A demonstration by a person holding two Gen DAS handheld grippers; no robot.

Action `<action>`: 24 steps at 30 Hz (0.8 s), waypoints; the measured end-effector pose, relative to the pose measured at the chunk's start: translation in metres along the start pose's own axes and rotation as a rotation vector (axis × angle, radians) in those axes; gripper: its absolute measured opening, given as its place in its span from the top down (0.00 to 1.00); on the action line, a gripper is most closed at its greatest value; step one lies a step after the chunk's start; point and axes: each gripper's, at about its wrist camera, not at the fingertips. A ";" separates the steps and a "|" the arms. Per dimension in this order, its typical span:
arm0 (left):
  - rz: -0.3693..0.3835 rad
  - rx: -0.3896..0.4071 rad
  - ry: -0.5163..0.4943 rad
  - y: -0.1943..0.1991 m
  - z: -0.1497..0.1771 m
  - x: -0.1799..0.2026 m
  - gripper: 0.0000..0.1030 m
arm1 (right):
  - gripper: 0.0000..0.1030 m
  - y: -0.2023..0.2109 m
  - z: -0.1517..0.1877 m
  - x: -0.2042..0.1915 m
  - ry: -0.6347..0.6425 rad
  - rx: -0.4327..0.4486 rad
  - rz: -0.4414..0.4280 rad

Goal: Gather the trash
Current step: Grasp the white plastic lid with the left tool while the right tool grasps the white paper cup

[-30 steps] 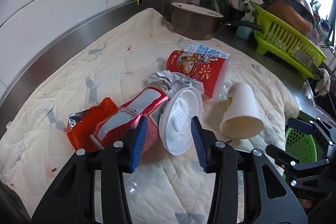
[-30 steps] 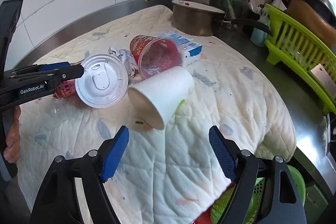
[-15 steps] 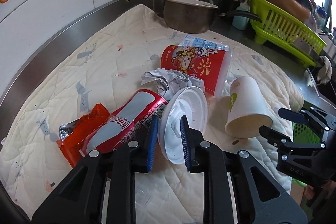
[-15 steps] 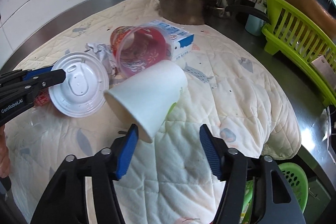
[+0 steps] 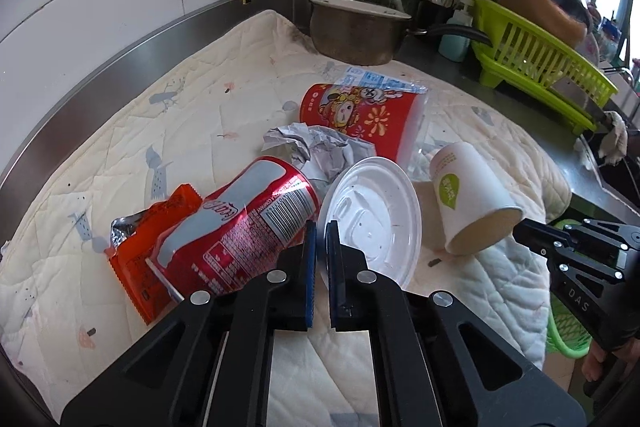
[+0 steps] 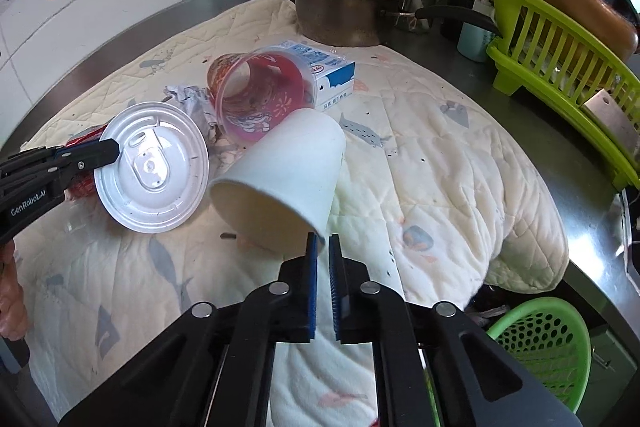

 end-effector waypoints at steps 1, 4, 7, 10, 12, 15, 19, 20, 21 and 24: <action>0.006 0.003 0.002 0.003 0.001 0.001 0.96 | 1.00 0.004 0.002 0.001 0.001 0.004 -0.001; 0.019 0.014 -0.001 0.013 0.004 0.007 0.96 | 1.00 0.015 0.011 0.006 0.000 0.021 -0.002; 0.023 0.022 0.010 0.020 0.008 0.008 0.96 | 0.98 0.016 0.014 0.009 0.001 0.008 -0.024; 0.022 0.022 0.023 0.025 0.011 0.005 0.96 | 0.73 0.021 0.016 0.009 -0.023 0.017 -0.057; 0.022 0.025 0.029 0.027 0.012 0.002 0.96 | 0.63 0.022 0.014 0.003 -0.011 0.027 -0.060; 0.023 0.033 0.036 0.034 0.013 -0.002 0.96 | 0.63 0.015 0.009 -0.008 0.023 0.034 -0.041; 0.030 0.050 0.035 0.043 0.013 -0.008 0.96 | 0.63 -0.002 -0.003 -0.008 -0.012 0.035 -0.022; 0.032 0.052 0.037 0.044 0.013 -0.009 0.96 | 0.63 -0.008 -0.006 -0.008 -0.016 0.038 -0.013; 0.033 0.052 0.039 0.045 0.013 -0.011 0.96 | 0.67 -0.011 -0.008 -0.007 -0.017 0.039 -0.010; 0.034 0.054 0.039 0.047 0.014 -0.013 0.96 | 0.93 -0.020 -0.012 -0.007 -0.018 0.030 -0.007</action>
Point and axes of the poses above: each gripper's, at about its wrist camera, not at the fingertips, and y roughly against the way its jaws point, x to its right, z to its underside, and after that the axes turned 1 degree about x, right-handed
